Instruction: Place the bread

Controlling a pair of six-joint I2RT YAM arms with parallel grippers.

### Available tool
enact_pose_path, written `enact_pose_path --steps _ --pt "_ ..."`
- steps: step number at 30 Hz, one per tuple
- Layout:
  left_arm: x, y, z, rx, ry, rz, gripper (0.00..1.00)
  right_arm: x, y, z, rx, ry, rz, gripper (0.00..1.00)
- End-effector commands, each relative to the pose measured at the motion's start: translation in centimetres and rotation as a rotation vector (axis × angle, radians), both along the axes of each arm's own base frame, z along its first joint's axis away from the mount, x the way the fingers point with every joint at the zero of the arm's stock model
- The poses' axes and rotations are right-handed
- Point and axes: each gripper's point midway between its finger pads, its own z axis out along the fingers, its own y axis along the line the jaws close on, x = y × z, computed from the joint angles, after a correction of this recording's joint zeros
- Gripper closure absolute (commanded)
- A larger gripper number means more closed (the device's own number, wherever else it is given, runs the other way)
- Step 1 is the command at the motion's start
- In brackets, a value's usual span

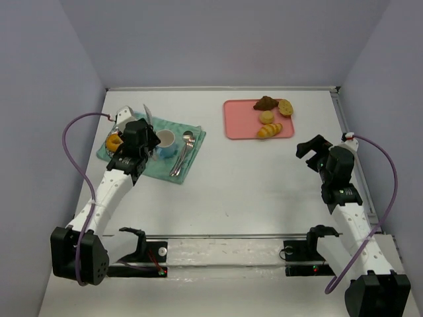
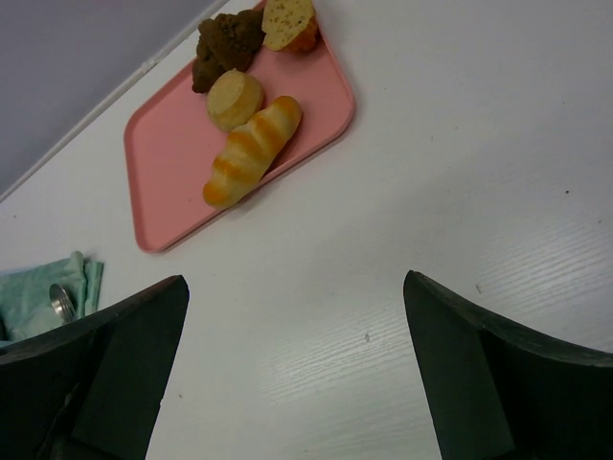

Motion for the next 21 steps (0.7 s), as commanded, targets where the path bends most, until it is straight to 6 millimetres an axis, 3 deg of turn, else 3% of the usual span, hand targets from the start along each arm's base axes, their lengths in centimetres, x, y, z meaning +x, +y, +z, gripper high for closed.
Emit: enact_pose_path --steps 1,5,9,11,12,15,18,19,21 --pt "2.7 -6.0 9.9 -0.030 -0.322 -0.280 0.41 0.6 0.1 2.5 -0.003 -0.084 0.007 0.00" --pt "4.2 -10.7 11.4 0.041 -0.355 -0.421 0.38 0.7 -0.1 2.4 -0.007 -0.082 -0.001 0.00" --pt "8.1 -16.1 10.2 0.062 -0.315 -0.582 0.40 0.7 -0.2 2.3 -0.007 -0.078 -0.009 0.00" --pt "9.8 -17.7 9.7 0.064 -0.311 -0.630 0.40 0.7 -0.3 2.2 -0.010 -0.075 -0.013 0.00" --pt "11.8 -18.7 8.8 0.072 -0.292 -0.639 0.40 0.8 -0.3 2.2 -0.012 -0.073 -0.014 0.00" --pt "14.3 -21.0 6.4 0.103 -0.236 -0.729 0.41 0.9 -0.5 2.2 -0.016 -0.070 -0.023 0.00" --pt "18.8 -23.0 2.8 0.090 -0.149 -0.722 0.42 0.9 -0.7 2.1 -0.021 -0.066 -0.034 0.00" --pt "18.9 -22.8 2.8 0.084 -0.147 -0.701 0.42 1.0 -0.8 2.0 -0.024 -0.062 -0.038 0.00" --pt "21.2 -23.5 1.1 0.055 -0.117 -0.652 0.42 1.0 -0.8 1.9 -0.025 -0.058 -0.041 0.00"
